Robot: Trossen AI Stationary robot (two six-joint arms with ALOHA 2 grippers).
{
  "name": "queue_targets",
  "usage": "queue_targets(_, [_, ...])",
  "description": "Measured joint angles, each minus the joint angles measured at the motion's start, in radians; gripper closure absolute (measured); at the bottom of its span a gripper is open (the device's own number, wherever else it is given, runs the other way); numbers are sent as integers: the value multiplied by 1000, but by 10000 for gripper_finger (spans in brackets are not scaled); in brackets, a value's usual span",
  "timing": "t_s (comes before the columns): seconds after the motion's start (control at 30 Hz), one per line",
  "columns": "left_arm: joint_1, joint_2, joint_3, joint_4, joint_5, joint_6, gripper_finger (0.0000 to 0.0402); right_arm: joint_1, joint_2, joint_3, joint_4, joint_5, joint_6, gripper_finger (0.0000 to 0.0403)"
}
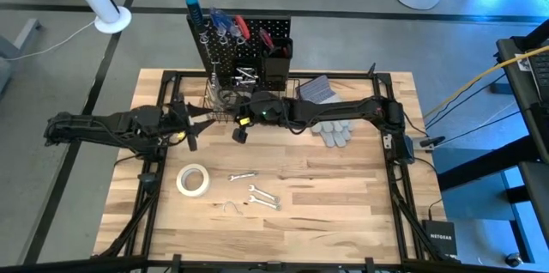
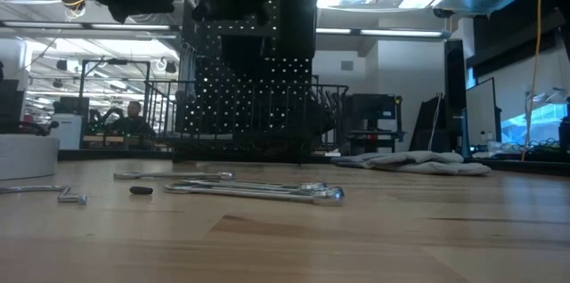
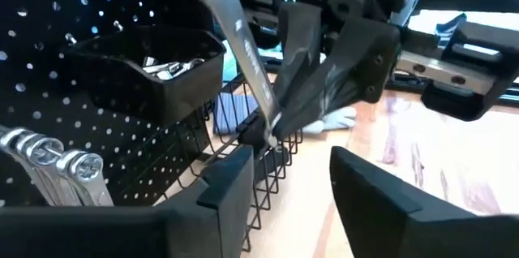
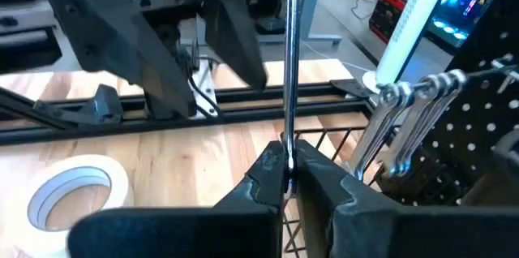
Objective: Hang tools onto peg board
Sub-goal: Hang the wrench on the peg board
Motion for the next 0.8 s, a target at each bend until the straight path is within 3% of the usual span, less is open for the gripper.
queue_targets(0.53, [1,4,-42,212,75,83,249,49,0,-1,73,-91,-48,384])
queue_targets(0.8, [1,12,-42,236,228,113,273,54,1,-1,135,-144,-49,384])
